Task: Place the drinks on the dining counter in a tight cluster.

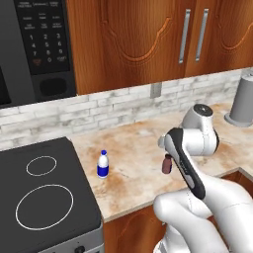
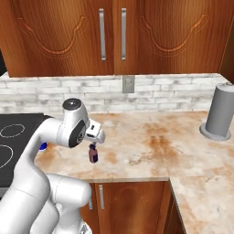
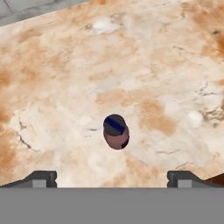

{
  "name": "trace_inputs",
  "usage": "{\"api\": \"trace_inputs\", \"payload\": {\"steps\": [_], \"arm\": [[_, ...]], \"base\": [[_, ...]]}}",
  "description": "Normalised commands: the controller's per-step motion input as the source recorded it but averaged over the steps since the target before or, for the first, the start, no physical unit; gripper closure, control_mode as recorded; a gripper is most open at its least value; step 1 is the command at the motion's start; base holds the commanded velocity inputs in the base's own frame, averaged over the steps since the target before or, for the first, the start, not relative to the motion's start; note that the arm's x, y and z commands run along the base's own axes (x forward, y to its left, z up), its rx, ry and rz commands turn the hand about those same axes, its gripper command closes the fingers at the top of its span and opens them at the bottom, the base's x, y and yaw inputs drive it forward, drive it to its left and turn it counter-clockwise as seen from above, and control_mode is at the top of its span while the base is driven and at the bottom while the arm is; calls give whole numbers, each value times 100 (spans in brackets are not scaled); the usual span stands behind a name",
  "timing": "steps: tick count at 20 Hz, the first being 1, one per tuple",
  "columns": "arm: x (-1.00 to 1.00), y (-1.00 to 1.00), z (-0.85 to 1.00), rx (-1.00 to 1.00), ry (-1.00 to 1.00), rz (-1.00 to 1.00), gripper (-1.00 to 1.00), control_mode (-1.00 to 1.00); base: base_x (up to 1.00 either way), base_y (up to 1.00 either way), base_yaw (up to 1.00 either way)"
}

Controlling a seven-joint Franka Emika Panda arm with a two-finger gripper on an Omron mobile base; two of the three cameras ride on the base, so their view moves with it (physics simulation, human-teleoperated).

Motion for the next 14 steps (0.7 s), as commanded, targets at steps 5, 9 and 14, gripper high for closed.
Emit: {"api": "trace_inputs", "payload": {"steps": [5, 9, 14], "arm": [[21, 6, -5, 0, 0, 0, -100, -100], [48, 3, -17, 0, 0, 0, -100, -100], [28, -6, -14, 0, 1, 0, -100, -100]], "base": [[0, 0, 0], [0, 0, 0], [0, 0, 0]]}}
